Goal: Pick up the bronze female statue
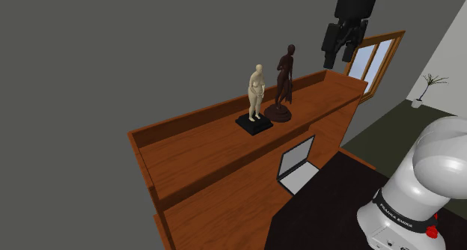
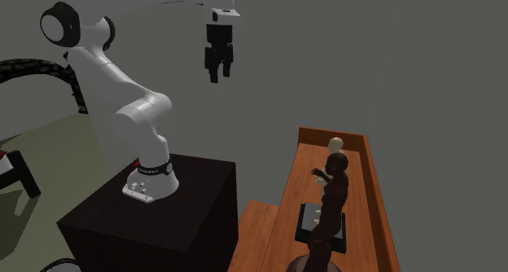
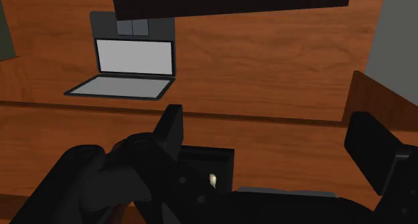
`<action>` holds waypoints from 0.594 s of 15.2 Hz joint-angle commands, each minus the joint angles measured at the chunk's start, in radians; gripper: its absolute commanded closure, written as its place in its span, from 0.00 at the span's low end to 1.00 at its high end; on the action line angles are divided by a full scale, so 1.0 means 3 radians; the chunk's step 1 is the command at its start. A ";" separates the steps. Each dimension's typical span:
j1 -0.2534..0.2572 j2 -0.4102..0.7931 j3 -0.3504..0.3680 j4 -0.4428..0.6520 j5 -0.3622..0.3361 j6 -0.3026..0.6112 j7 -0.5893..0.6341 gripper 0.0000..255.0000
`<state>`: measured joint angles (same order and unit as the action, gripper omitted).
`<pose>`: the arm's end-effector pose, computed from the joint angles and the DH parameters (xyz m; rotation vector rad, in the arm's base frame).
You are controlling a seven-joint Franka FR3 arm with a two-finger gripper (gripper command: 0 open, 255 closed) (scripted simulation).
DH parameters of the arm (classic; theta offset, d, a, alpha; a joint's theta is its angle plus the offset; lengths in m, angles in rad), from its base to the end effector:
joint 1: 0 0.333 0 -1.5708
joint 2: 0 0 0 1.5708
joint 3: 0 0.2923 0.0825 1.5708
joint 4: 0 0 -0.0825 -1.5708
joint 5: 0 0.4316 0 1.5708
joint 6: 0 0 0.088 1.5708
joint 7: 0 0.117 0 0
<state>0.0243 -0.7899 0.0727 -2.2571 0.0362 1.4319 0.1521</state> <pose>0.3530 0.0454 0.6030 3.1193 -0.1142 -0.0542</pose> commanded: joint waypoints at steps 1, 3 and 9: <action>0.0000 0.0000 0.0000 0.0000 0.0000 0.0000 0.0000 0.00; -0.0080 0.0166 0.0025 0.0004 0.0007 0.0217 0.0154 0.00; -0.0316 0.0705 0.0077 0.0110 -0.0009 0.0811 0.0610 0.00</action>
<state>-0.0572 -0.6063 0.0959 -2.2300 0.0365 1.6429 0.3130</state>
